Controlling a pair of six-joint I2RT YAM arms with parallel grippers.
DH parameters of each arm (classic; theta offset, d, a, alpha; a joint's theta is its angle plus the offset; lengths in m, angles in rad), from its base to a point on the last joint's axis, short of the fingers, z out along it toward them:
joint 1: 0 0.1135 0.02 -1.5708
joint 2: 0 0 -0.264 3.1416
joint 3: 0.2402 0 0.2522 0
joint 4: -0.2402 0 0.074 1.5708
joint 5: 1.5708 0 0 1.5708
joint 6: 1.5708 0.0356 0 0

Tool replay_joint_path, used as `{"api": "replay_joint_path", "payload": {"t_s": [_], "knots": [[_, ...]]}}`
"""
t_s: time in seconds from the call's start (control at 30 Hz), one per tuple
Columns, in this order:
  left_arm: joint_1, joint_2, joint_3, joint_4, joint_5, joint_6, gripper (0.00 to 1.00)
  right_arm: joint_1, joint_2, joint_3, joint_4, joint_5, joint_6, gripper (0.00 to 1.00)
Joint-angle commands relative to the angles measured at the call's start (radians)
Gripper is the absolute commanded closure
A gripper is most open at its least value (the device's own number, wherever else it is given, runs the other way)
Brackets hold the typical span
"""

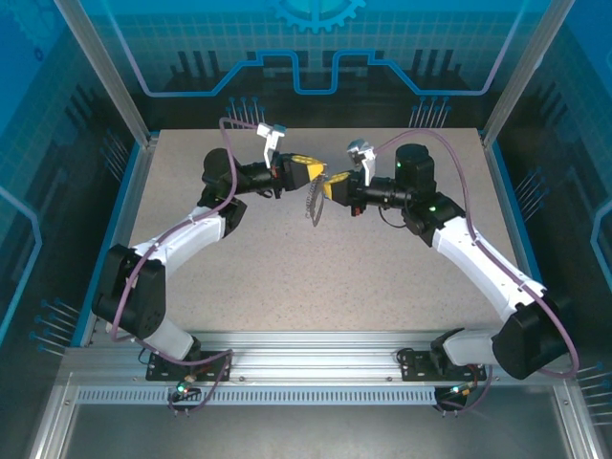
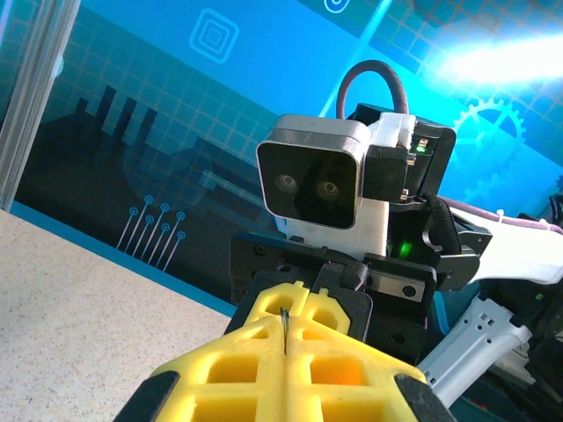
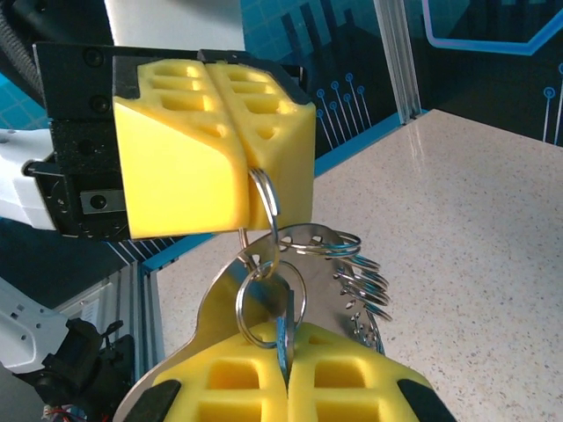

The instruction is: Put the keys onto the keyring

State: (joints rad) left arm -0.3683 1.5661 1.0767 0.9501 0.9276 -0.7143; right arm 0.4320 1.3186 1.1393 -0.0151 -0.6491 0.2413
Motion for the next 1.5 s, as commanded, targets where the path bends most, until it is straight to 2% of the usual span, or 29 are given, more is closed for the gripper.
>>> {"api": "replay_joint_path", "payload": {"t_s": [0.0,0.4,0.87,1.2,1.47], "knots": [[-0.006,-0.014,-0.007,0.132,-0.062,-0.04,1.0,0.007,0.018,0.038,-0.088,0.051,-0.013,1.0],[-0.012,0.0,-0.003,0.135,-0.029,-0.052,1.0,-0.022,0.037,0.177,-0.239,0.103,-0.069,1.0],[-0.032,0.009,0.029,0.007,0.037,0.029,1.0,-0.037,0.089,0.37,-0.44,0.15,-0.205,1.0],[-0.035,-0.026,0.071,-0.254,0.079,0.21,1.0,-0.024,0.127,0.505,-0.637,0.227,-0.365,1.0],[-0.05,-0.044,0.133,-0.574,0.08,0.43,1.0,-0.006,0.161,0.575,-0.682,0.345,-0.422,1.0]]}}
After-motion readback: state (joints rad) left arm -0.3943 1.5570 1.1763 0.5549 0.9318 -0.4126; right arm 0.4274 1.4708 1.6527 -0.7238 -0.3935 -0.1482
